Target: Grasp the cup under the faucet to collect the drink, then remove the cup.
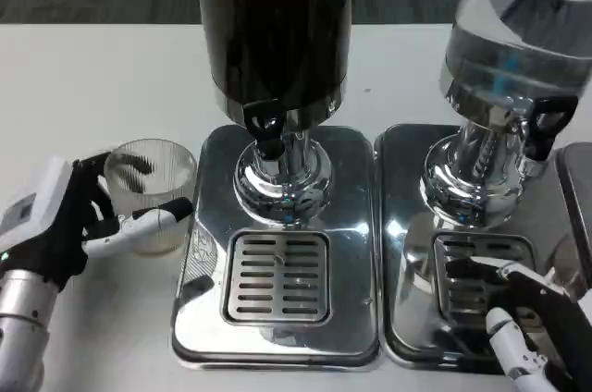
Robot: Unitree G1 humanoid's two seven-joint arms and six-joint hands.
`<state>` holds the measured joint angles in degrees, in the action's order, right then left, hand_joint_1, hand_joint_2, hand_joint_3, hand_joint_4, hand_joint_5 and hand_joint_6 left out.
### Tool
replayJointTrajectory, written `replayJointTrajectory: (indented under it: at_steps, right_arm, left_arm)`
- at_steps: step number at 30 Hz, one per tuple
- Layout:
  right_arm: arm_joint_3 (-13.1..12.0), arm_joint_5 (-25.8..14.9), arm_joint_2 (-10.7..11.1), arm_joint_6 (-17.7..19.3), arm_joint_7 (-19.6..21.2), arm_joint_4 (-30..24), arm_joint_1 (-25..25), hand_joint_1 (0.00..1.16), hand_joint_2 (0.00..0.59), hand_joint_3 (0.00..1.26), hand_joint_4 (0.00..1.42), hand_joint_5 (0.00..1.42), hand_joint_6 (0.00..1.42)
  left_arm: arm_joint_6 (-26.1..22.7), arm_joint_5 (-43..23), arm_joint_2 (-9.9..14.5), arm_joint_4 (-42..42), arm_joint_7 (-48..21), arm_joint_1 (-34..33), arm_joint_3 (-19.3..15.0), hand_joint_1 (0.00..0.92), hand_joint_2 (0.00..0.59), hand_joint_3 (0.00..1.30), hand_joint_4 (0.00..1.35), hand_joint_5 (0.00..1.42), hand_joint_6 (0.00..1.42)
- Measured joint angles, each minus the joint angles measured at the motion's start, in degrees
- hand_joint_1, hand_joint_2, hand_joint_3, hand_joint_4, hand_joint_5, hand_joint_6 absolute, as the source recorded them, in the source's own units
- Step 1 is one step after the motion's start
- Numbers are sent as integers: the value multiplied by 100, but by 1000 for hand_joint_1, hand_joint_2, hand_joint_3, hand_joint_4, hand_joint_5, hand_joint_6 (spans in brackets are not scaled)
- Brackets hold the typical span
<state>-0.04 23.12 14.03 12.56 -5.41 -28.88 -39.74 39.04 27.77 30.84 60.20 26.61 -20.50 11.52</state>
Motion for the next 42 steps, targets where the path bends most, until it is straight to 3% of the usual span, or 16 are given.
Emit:
replayJointTrajectory:
  at_steps: [16, 31, 42]
  right_arm:
    - [0, -84, 7, -5, -20, 27, 117, 180, 586, 331, 224, 184, 197]
    - [23, -114, 22, -39, -63, 133, 184, 177, 586, 331, 224, 181, 196]
    - [63, -168, 28, -48, -88, 152, 335, 175, 586, 327, 224, 174, 196]
  left_arm:
    - [129, -35, 6, -193, 148, 488, -279, 344, 166, 603, 654, 933, 1129]
    - [291, -329, 96, -1765, 20, 1717, -910, 342, 166, 610, 661, 933, 1137]
    - [251, -601, -16, -3266, -632, 2505, -1278, 338, 163, 610, 668, 933, 1143]
